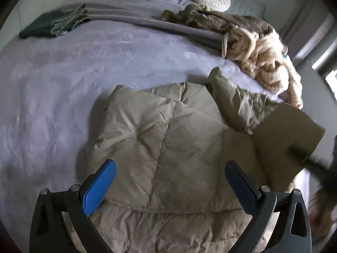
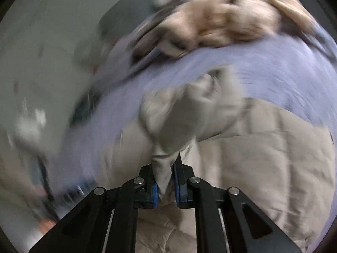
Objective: Fold large clothes
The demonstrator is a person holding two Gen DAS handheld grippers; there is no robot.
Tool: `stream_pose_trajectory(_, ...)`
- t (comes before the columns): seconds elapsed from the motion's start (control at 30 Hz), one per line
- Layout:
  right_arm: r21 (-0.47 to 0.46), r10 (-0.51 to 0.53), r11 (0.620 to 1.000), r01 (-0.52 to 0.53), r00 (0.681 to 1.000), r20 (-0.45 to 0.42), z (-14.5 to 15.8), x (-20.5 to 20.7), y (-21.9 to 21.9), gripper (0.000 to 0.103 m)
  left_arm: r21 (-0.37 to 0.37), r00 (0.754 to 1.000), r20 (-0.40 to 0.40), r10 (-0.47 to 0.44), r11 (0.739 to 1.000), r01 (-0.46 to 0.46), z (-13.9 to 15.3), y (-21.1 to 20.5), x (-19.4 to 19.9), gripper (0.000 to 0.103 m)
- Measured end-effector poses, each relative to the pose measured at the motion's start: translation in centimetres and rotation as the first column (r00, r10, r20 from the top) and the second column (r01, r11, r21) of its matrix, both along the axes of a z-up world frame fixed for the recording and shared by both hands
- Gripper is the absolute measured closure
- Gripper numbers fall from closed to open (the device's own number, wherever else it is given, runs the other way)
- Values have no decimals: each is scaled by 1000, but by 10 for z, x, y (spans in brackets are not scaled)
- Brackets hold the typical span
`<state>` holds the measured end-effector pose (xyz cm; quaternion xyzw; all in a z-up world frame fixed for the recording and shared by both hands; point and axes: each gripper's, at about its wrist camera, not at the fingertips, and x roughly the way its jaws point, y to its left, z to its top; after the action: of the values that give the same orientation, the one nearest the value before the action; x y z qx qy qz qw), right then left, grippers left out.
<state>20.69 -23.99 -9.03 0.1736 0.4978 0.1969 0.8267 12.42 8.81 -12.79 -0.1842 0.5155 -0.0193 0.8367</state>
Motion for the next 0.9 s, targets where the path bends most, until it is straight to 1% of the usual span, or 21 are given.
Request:
stream_pose_trajectory(0.03, -54, 61, 997, -61, 998, 3, -3, -5, 22, 86, -42, 1000, 3, 0, 999, 0, 0, 5, 0, 0)
stream_pose_trajectory(0.07, -118, 134, 984, -135, 991, -13, -10, -11, 46, 74, -66, 1000, 3, -1, 998, 2, -1, 7, 0, 0)
stream_pose_trajectory(0.1, -154, 171, 973, -174, 985, -33, -15, -17, 58, 55, -106, 1000, 2, -6, 994, 6, -1, 10, 0, 0)
stream_pose_trajectory(0.13, -186, 207, 959, -215, 976, -64, -23, -24, 71, 47, -152, 1000, 1, -14, 988, 14, -2, 11, 1, 0)
stream_pose_trajectory(0.17, -189, 223, 953, -235, 971, -83, -29, -30, 75, 42, -199, 1000, 0, -26, 980, 25, -3, 10, 3, 0)
stream_pose_trajectory(0.23, -167, 231, 954, -248, 966, -115, -35, -43, 70, 42, -256, 999, -2, -49, 965, 47, -6, 4, 6, 0)
stream_pose_trajectory(0.3, -142, 190, 967, -212, 970, -154, -40, -55, 48, 39, -289, 996, -13, -90, 954, 82, -13, -9, 13, 0)
stream_pose_trajectory(0.4, -66, 49, 996, -67, 967, -249, -53, -81, -17, 37, -300, 990, -46, -135, 947, 115, -31, -33, 24, 0)
stream_pose_trajectory(0.43, -41, -3, 999, -9, 959, -282, -58, -86, -38, 37, -307, 988, -54, -144, 944, 121, -35, -38, 27, 0)
stream_pose_trajectory(0.47, -11, -65, 998, 65, 947, -316, -64, -93, -63, 37, -313, 986, -65, -155, 941, 127, -41, -46, 31, 4)
stream_pose_trajectory(0.5, 24, -126, 989, 143, 931, -344, -69, -103, -88, 37, -315, 983, -74, -166, 939, 135, -46, -53, 36, 18)
stream_pose_trajectory(0.53, 57, -195, 971, 231, 908, -370, -75, -110, -113, 37, -321, 979, -88, -186, 935, 149, -51, -62, 41, 31)
stream_pose_trajectory(0.57, 87, -258, 945, 314, 883, -391, -80, -111, -135, 37, -333, 973, -101, -209, 929, 165, -55, -69, 44, 66)
stream_pose_trajectory(0.6, 113, -303, 920, 375, 864, -402, -83, -114, -151, 37, -348, 961, -128, -247, 918, 190, -60, -80, 51, 93)
stream_pose_trajectory(0.63, 143, -350, 888, 438, 843, -409, -87, -117, -167, 37, -333, 959, -131, -252, 922, 197, -60, -85, 51, 93)
stream_pose_trajectory(0.67, 171, -411, 842, 512, 813, -412, -90, -117, -187, 38, -281, 962, -110, -249, 936, 210, -52, -91, 51, 93)
stream_pose_trajectory(0.73, 188, -478, 789, 584, 777, -409, -92, -113, -207, 83, -220, 966, -66, -250, 948, 230, -38, -92, 45, 93)
stream_pose_trajectory(0.77, 187, -502, 773, 606, 765, -404, -93, -106, -216, 97, -210, 968, -52, -247, 950, 231, -34, -90, 42, 93)
stream_pose_trajectory(0.8, 196, -504, 773, 604, 771, -389, -91, -100, -214, 97, -192, 971, -42, -237, 955, 225, -29, -85, 37, 93)
stream_pose_trajectory(0.83, 199, -496, 789, 582, 793, -354, -86, -92, -212, 97, -154, 974, -42, -222, 965, 213, -29, -78, 32, 93)
stream_pose_trajectory(0.9, 155, -445, 851, 501, 846, -294, -82, -80, -196, 97, -115, 974, -80, -211, 973, 201, -43, -67, 25, 93)
